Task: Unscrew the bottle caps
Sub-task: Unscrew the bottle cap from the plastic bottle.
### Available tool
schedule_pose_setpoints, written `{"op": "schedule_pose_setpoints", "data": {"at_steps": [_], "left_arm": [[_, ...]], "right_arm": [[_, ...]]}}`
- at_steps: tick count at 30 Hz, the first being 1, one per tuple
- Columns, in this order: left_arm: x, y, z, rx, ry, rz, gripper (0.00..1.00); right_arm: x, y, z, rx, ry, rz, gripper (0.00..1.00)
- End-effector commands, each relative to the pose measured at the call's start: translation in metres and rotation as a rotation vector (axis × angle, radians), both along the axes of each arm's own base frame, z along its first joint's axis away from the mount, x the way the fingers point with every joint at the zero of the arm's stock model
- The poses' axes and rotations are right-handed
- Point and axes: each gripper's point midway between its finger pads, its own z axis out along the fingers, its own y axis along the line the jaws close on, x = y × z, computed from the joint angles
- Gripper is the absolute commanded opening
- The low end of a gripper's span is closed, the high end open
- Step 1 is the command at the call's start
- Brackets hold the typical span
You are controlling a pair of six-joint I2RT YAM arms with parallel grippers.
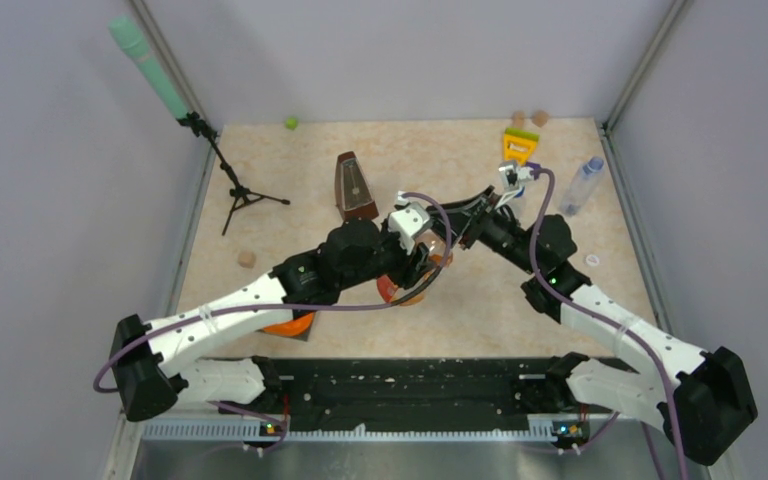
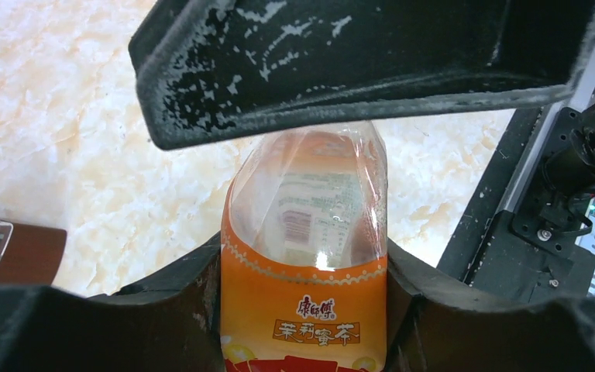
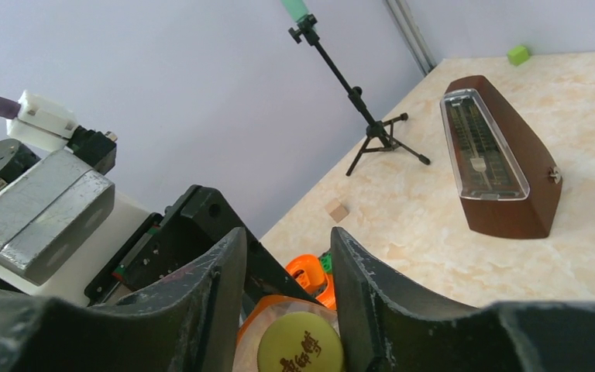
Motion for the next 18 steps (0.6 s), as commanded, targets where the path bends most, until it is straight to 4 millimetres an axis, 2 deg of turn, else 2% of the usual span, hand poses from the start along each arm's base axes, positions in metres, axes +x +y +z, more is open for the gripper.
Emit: {"op": "schedule_pose_setpoints", "data": {"at_steps": [1,2,8,11,15,18], "left_arm": [[0.015,0.005,0.025,-0.051,-0.053,0.079,0.00],[0.015,0.006,0.025,-0.054,-0.054,0.081,0.00],[0.013,0.005,0.026,-0.069,-0.052,0.073,0.00],[0.002,-0.004,0.030,-0.088,-0.046,-0.009,0.00],[-0.025,-0.016,0.044,-0.151,-0.031,-0.179,0.00],[-0.037,-0.013,0.059,-0.209,-0.011,-0.277,0.00]], "right_arm": [[-0.007,-0.002,0.013,0.024,-0.036,0.002,0.41],[-0.006,-0.002,0.013,0.024,-0.035,0.001,0.40],[-0.008,-0.002,0.014,0.026,-0.039,0.009,0.13],[-0.010,-0.001,0.015,0.025,-0.046,0.019,0.00],[-0.017,0.002,0.018,0.020,-0.074,0.059,0.00],[-0.026,0.003,0.025,0.020,-0.106,0.096,0.00]]}}
